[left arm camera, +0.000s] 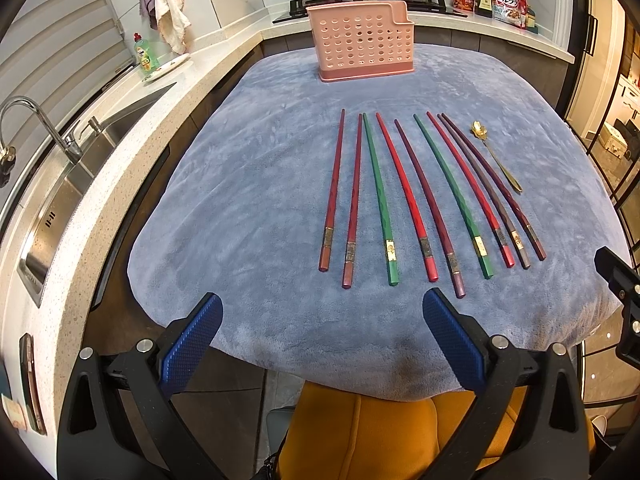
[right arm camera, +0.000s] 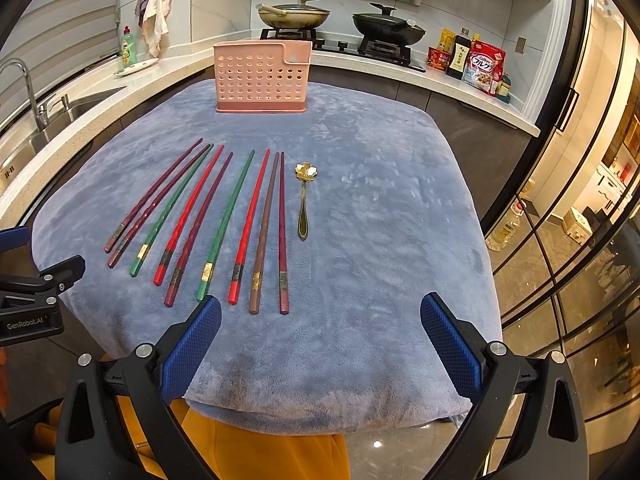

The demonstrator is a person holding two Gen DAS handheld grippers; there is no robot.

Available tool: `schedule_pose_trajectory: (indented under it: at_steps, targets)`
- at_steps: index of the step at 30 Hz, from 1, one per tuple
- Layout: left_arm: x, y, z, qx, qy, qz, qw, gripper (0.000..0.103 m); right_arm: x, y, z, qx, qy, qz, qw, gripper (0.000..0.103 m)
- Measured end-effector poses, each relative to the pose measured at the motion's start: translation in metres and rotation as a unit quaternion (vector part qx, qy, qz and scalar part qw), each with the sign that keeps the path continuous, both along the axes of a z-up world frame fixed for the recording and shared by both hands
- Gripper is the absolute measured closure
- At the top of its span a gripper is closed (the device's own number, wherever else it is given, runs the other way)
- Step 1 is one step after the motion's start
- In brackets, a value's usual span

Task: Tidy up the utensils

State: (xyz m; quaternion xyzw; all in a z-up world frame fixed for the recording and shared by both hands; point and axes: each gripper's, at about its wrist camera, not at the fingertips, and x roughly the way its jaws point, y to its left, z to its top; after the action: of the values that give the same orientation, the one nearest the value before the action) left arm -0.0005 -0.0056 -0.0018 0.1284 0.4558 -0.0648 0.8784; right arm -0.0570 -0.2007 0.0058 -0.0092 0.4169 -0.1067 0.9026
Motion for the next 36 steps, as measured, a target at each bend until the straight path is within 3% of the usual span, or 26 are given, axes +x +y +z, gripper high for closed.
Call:
schedule_pose_trajectory:
  at_steps: [24,30,36]
  targets:
    - [0.000,-0.002,0.000,0.000,0.001,0.003,1.0000,0.008,0.002,0.005,-0.001,0.002,0.003,-0.002,1.000,0.007]
    - [0.010,0.011,-0.003,-0.024,0.010,0.025,0.9994,0.008,0.001,0.001,-0.009,0.005,0.004,-0.002,1.000,0.007]
    - [0.030,0.026,-0.012,-0.036,0.028,0.035,0.9983,0.018,0.006,-0.007,-0.014,0.011,0.011,-0.003,1.000,0.007]
